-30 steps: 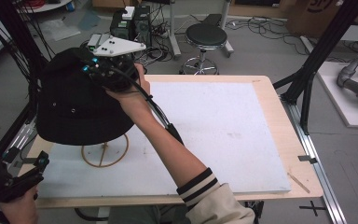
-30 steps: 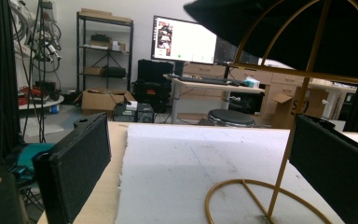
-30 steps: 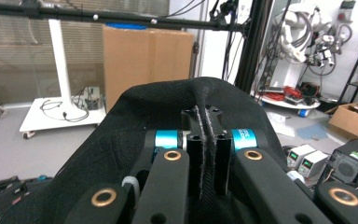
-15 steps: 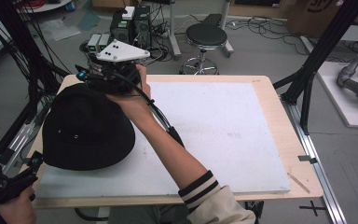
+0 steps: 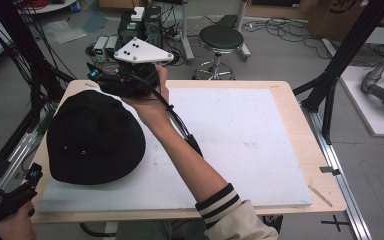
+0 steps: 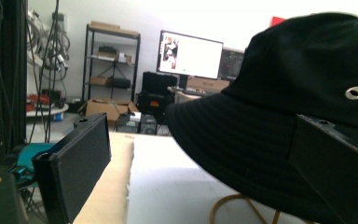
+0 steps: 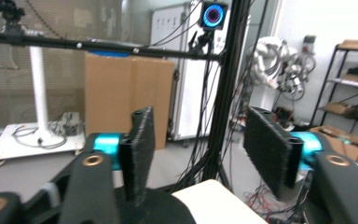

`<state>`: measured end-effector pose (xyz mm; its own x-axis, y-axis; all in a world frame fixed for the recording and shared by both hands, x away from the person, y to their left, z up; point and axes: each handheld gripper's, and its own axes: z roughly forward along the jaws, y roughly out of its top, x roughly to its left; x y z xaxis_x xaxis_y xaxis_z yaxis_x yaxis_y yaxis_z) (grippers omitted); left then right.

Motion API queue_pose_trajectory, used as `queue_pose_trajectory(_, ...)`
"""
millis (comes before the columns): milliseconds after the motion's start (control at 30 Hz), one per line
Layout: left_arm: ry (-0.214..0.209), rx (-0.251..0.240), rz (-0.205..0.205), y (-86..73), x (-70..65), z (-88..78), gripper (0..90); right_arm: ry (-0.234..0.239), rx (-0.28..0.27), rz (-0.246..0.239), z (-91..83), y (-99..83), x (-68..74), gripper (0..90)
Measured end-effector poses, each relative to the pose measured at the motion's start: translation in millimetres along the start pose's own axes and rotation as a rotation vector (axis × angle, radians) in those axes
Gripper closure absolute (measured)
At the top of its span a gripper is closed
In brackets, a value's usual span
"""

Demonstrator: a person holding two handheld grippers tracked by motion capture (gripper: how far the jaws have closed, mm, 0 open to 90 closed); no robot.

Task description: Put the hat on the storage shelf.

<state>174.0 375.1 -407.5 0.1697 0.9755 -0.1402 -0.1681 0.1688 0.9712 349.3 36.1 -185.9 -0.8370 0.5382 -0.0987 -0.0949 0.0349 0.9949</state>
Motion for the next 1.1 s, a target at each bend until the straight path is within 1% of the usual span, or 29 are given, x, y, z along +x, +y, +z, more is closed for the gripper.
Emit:
queue_pose_trajectory(67,-0.012,-0.005,0.017,2.9,-2.5,-0.8,6.2,-0.036,-0.026,-0.018,-4.4,2.7,0.0,28.9)
queue_pose_trajectory(167,-0.024,-0.005,0.033,4.7,-6.3,-0.6,6.2,-0.060,-0.062,-0.026,-13.9,7.4,-1.3,20.6)
queue_pose_trajectory(200,-0.029,-0.001,0.036,4.8,-7.0,-0.7,6.2,-0.081,-0.075,-0.047,-22.3,10.1,-2.7,17.3)
queue_pose_trajectory(233,-0.030,-0.001,0.034,4.9,-7.7,-0.4,6.2,-0.090,-0.079,-0.055,-27.2,11.2,-3.7,16.1)
queue_pose_trajectory(267,-0.031,-0.002,0.033,4.9,-8.0,-0.4,6.2,-0.090,-0.079,-0.055,-27.2,11.2,-3.7,16.1)
queue_pose_trajectory(300,-0.032,-0.001,0.034,4.9,-8.1,-0.2,6.2,-0.099,-0.084,-0.060,-33.0,11.8,-5.1,15.7)
queue_pose_trajectory(333,-0.032,0.000,0.035,5.0,-8.0,-0.3,6.2,-0.114,-0.094,-0.060,-45.4,12.3,-9.9,15.5)
queue_pose_trajectory(367,-0.030,0.000,0.032,4.9,-8.0,-0.1,6.2,-0.114,-0.094,-0.060,-45.4,12.3,-9.9,14.9)
queue_pose_trajectory(433,-0.030,0.000,0.026,4.7,-8.1,0.3,6.2,-0.133,-0.101,-0.053,-57.7,12.7,-16.0,13.7)
queue_pose_trajectory(467,-0.031,0.001,0.027,4.8,-8.1,0.5,6.2,-0.141,-0.104,-0.057,-62.4,12.9,-19.2,13.4)
queue_pose_trajectory(500,-0.032,0.001,0.026,4.8,-8.5,0.9,6.2,-0.155,-0.103,-0.053,-70.7,13.1,-24.1,13.1)
queue_pose_trajectory(533,-0.032,0.002,0.025,4.8,-8.8,1.4,6.2,-0.176,-0.109,-0.036,-85.0,12.7,-31.9,12.7)
queue_pose_trajectory(567,-0.035,0.005,0.027,4.8,-8.9,1.8,6.2,-0.176,-0.109,-0.036,-85.0,12.7,-31.9,12.7)
queue_pose_trajectory(633,-0.040,0.008,0.025,4.7,-9.6,3.2,6.2,-0.198,-0.109,-0.030,-100.5,10.8,-40.5,12.5)
queue_pose_trajectory(667,-0.041,0.005,0.024,4.6,-10.3,4.1,6.2,-0.224,-0.109,-0.028,-116.3,7.9,-49.0,12.5)
queue_pose_trajectory(700,-0.044,0.006,0.025,4.6,-10.6,4.8,6.2,-0.224,-0.109,-0.028,-116.3,7.9,-49.0,12.5)
queue_pose_trajectory(767,-0.049,0.007,0.028,4.7,-11.4,5.9,6.2,-0.253,-0.109,-0.030,-132.6,4.7,-57.7,12.5)
queue_pose_trajectory(800,-0.052,0.009,0.028,4.6,-12.0,6.3,6.2,-0.281,-0.112,-0.029,-147.3,2.0,-64.6,12.5)
queue_pose_trajectory(833,-0.053,0.008,0.026,4.5,-12.8,7.2,6.2,-0.301,-0.116,-0.029,-158.0,-0.3,-69.2,12.5)
queue_pose_trajectory(867,-0.056,0.010,0.028,4.5,-13.1,7.6,6.2,-0.301,-0.116,-0.029,-158.0,-0.3,-69.2,12.5)
queue_pose_trajectory(933,-0.060,0.014,0.028,4.6,-13.8,8.3,6.2,-0.330,-0.115,-0.023,-174.6,-4.7,-74.5,12.5)
queue_pose_trajectory(1100,-0.068,0.021,0.027,5.5,-15.6,9.1,6.2,-0.399,-0.108,-0.039,-209.3,-15.7,-83.4,12.5)
